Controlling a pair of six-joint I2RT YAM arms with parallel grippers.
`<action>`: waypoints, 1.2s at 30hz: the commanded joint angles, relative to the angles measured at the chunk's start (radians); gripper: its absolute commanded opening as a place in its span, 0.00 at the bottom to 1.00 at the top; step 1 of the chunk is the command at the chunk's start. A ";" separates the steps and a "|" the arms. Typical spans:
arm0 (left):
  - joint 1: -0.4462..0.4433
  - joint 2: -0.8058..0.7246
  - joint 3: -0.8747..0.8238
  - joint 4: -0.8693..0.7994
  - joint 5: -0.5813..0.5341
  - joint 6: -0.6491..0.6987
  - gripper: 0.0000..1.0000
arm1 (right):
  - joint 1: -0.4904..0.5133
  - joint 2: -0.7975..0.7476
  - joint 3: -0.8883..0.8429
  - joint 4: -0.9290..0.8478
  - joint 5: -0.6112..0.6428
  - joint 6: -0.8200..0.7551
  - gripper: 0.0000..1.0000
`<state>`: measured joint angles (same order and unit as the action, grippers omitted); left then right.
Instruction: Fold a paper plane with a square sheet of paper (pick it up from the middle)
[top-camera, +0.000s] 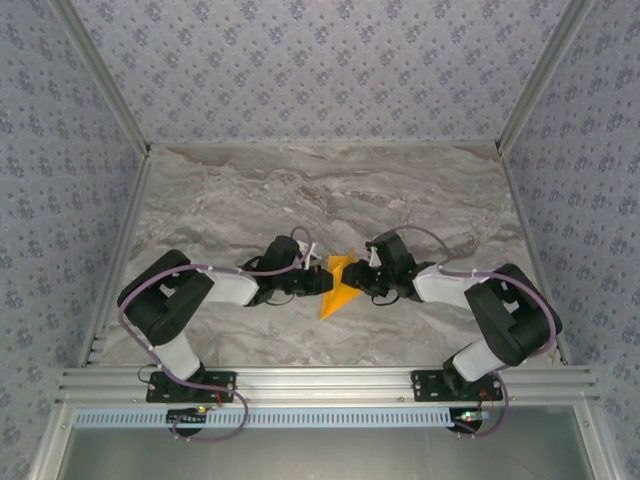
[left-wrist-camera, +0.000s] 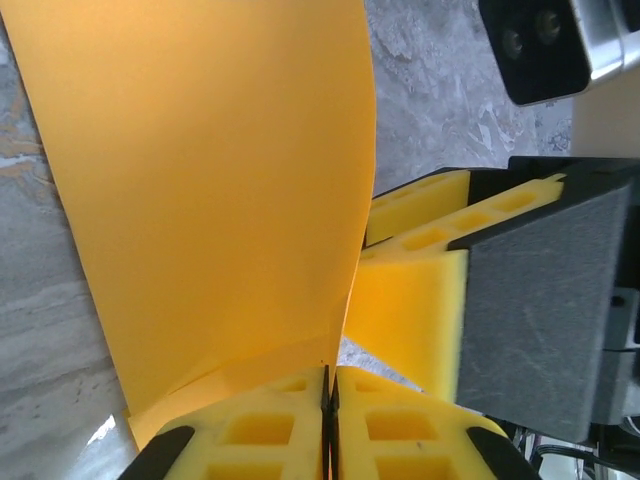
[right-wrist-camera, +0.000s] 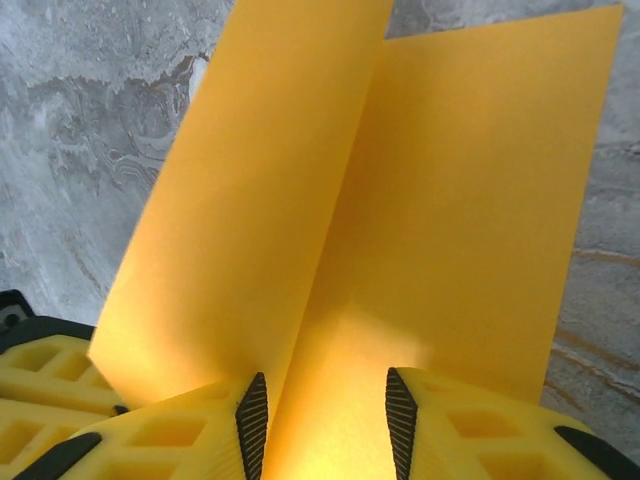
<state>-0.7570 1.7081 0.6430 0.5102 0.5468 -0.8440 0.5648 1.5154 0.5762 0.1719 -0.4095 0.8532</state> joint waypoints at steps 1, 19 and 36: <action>0.005 0.010 -0.005 0.054 0.024 -0.012 0.12 | -0.008 -0.038 -0.025 0.078 -0.017 0.026 0.41; 0.007 0.028 -0.017 0.075 0.027 0.022 0.20 | -0.017 0.044 0.024 0.117 -0.017 0.069 0.45; -0.055 -0.073 -0.081 0.038 -0.083 0.094 0.38 | -0.005 0.052 0.048 0.072 0.033 0.105 0.46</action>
<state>-0.7864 1.6699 0.5468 0.5915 0.5041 -0.8112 0.5526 1.5646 0.5964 0.2661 -0.3973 0.9463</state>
